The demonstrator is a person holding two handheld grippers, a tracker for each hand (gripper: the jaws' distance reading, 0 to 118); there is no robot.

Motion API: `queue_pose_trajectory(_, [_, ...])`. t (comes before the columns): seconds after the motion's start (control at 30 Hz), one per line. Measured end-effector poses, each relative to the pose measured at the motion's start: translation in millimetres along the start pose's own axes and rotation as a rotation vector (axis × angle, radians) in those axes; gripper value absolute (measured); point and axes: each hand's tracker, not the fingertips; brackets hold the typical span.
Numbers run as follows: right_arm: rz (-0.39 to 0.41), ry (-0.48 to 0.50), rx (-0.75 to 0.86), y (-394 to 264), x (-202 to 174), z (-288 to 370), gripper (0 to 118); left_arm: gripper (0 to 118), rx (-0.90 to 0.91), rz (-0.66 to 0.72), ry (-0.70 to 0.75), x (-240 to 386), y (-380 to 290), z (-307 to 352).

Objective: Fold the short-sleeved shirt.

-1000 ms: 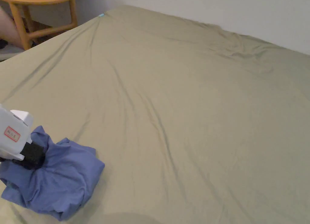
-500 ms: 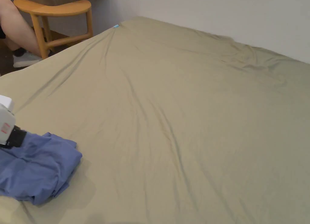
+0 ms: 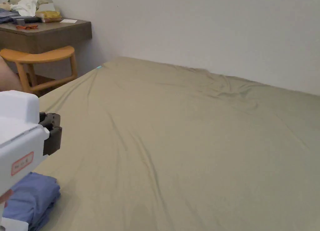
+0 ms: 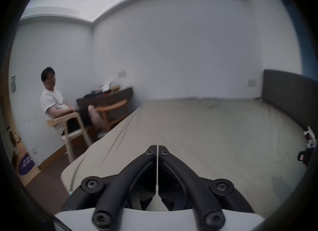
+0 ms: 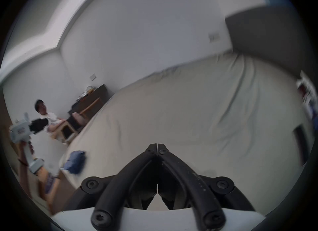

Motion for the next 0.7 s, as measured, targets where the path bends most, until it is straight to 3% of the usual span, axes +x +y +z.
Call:
queue_pose_trajectory(0.13, [0.138,-0.142,0.182,25.8,-0.1,20.9,2,0,0.154,-0.009,-0.019,65.3,-5.7,17.5])
queue_pose_trajectory(0.3, [0.331,-0.295,0.368,34.4,-1.2,43.0,2,0,0.192,0.059,-0.066,114.9,-15.9,34.2])
queue_pose_trajectory(0.53, [0.285,-0.31,0.449,18.2,13.7,62.3,2,0,0.076,0.123,-0.106,134.8,-32.7,27.3])
queue_pose_trajectory(0.7, [0.294,-0.355,0.456,16.8,15.6,62.8,2,0,0.054,0.094,-0.124,145.6,-37.1,21.6])
